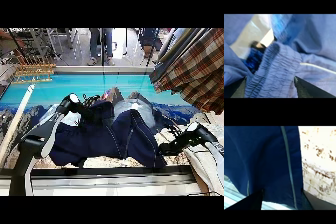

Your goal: Fold the clothes and pants, and hang the long-sleeved shirts on hangers.

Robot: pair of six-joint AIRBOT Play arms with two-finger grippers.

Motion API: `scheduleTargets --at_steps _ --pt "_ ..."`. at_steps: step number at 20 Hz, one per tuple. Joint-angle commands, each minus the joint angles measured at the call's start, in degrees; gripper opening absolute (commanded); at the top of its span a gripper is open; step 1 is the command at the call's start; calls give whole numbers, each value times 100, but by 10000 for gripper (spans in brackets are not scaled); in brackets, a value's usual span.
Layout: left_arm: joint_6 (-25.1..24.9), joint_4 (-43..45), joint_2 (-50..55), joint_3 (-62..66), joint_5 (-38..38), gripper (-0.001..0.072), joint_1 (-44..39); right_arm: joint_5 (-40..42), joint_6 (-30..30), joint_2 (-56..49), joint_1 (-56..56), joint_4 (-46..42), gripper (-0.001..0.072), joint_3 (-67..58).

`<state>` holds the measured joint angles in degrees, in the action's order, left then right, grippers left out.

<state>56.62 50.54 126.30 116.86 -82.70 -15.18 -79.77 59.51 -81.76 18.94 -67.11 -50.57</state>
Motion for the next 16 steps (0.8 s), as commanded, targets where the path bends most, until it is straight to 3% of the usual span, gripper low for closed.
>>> scheduleTargets --at_steps 1,2,3,4,9,13,15,16 --pt "-175 197 79 2 -702 636 -170 7 2 4 -7 2 533 2" --pt "-275 192 74 2 -787 593 -195 0 2 4 -7 0 532 2" --pt "-420 125 48 2 -839 432 -223 -17 4 4 -4 0 530 2" --pt "-442 92 22 2 -938 335 -238 -35 2 4 -4 -13 520 2" --pt "-260 -173 -31 -9 -2197 335 -280 -48 4 4 -4 -20 520 2" --pt "-2 -175 -37 -79 -2347 376 -341 -79 4 4 -4 -20 497 2" --pt "328 -170 -37 -116 -2347 490 -431 -142 4 4 -4 -20 497 2" --pt "389 -166 -35 -118 -2345 490 -485 -170 4 4 -4 -20 497 2"
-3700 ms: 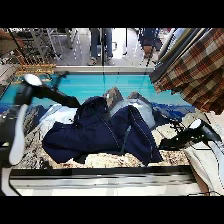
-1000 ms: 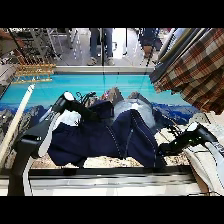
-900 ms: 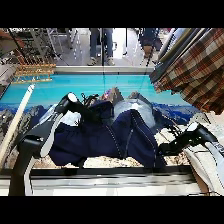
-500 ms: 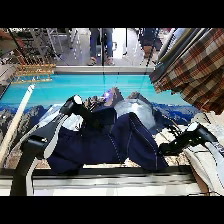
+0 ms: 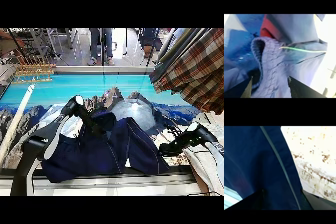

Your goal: Fold the clothes and pants, and hang the long-sleeved shirts on hangers.

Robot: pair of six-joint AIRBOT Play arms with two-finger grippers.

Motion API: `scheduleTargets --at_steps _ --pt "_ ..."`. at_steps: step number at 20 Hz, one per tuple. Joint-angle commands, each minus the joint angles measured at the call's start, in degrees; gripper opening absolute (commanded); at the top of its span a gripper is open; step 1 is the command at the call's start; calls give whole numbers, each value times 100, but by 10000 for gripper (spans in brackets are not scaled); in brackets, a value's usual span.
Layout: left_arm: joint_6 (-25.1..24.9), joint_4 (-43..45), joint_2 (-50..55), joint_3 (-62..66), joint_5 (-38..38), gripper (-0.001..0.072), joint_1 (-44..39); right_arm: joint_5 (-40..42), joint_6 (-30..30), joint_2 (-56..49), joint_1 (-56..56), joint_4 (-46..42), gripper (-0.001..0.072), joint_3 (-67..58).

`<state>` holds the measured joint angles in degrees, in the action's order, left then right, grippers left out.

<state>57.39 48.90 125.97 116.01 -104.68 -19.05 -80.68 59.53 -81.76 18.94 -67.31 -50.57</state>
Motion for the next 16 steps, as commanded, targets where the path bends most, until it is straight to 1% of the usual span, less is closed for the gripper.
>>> scheduleTargets --at_steps 1,4,5,6,7,8,10,11,14,16 --pt "319 13 -2 -33 -144 488 -151 -85 2 4 -4 0 497 2" --pt "417 527 -2 -35 -138 477 -341 -116 4 4 -4 -2 498 2" --pt "413 750 2 -35 -127 342 -400 -212 50 4 -4 -48 499 2" --pt "396 870 2 -37 -50 62 -444 -350 127 4 -4 -214 503 2" --pt "334 852 2 -37 -7 13 -455 -494 205 4 -4 -461 507 4" --pt "214 765 0 -37 0 12 -452 -612 256 4 -4 -651 535 4" --pt "157 645 -46 -35 11 11 -398 -719 254 4 -4 -901 549 4" --pt "155 586 -101 -35 13 10 -330 -717 249 2 -7 -922 595 4" --pt "157 435 -391 -31 33 10 37 -715 234 -31 -7 -1137 596 4" --pt "184 435 -623 -31 31 10 367 -710 232 -101 -4 -1375 637 63"
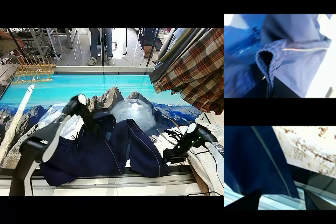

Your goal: Fold the clothes and pants, and hang the long-sleeved shirts on hangers.

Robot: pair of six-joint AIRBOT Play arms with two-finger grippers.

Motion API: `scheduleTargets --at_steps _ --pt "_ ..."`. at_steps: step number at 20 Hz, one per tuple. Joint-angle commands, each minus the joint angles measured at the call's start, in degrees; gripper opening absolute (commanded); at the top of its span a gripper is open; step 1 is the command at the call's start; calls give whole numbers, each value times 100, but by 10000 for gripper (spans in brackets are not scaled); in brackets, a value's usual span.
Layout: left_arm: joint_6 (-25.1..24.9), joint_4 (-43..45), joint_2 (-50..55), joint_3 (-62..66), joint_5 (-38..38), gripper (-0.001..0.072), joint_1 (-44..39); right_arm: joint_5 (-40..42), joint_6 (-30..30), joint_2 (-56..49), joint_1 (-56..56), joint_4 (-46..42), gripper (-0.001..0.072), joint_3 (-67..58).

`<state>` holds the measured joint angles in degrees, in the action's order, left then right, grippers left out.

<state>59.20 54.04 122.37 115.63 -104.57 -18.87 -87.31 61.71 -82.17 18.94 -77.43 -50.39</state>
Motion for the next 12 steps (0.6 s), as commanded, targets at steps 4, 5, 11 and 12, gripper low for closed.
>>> scheduleTargets --at_steps 4,5,11,12 --pt "0 -374 -667 7 22 10 1040 369 -391 -232 -7 -109 567 352" --pt "0 -509 -721 7 22 10 1182 490 -448 -282 -7 140 562 387" --pt "0 -713 -796 13 24 10 1578 588 -573 -446 -7 826 12 378" --pt "0 -782 -844 17 46 10 1622 487 -570 -415 -7 846 10 339"
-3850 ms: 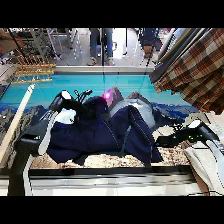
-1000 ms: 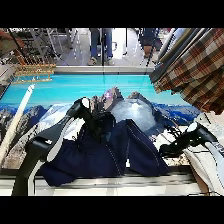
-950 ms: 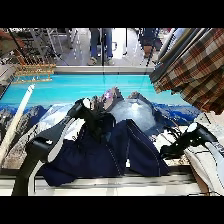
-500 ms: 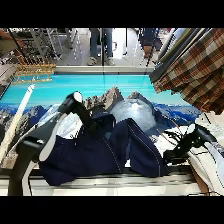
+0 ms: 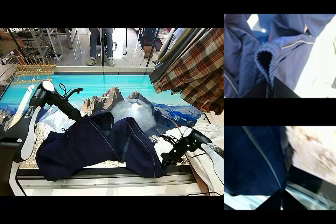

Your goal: Fold the clothes and pants, and hang the long-sleeved shirts on hangers.

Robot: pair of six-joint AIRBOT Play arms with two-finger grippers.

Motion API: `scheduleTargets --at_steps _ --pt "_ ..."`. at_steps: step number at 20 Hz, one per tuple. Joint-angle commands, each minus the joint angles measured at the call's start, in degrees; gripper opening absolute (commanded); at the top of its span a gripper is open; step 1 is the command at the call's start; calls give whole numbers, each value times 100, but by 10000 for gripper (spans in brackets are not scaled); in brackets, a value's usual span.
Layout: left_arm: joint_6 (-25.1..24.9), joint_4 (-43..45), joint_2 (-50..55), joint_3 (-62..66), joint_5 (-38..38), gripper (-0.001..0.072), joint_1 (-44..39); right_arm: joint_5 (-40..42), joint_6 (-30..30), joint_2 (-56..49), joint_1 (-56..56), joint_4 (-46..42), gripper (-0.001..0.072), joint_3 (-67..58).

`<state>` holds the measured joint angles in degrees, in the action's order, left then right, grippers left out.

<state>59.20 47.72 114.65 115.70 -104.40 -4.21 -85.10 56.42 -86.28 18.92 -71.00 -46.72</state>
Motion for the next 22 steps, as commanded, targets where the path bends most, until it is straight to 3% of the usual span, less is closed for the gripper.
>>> scheduleTargets --at_steps 1,6,9,12,16,19,22 --pt "0 -256 -155 11 101 10 216 177 -42 87 -4 208 9 -96" --pt "26 -885 -1182 13 1036 9 813 92 205 1154 -2 136 8 -883" --pt "387 -1480 -2168 11 1836 9 1488 671 905 2135 2 -411 8 -1993" --pt "411 -2712 -3217 11 2918 9 2369 1543 1353 3073 2 -981 8 -3386" --pt "522 -3936 -4542 11 4507 9 3821 2557 1652 3923 2 -2131 8 -5106" --pt "800 -4828 -5337 11 5606 10 5300 2656 1661 4100 0 -2789 8 -6199" --pt "925 -5945 -5766 11 6120 10 7169 2664 1541 4124 0 -2938 8 -6924"
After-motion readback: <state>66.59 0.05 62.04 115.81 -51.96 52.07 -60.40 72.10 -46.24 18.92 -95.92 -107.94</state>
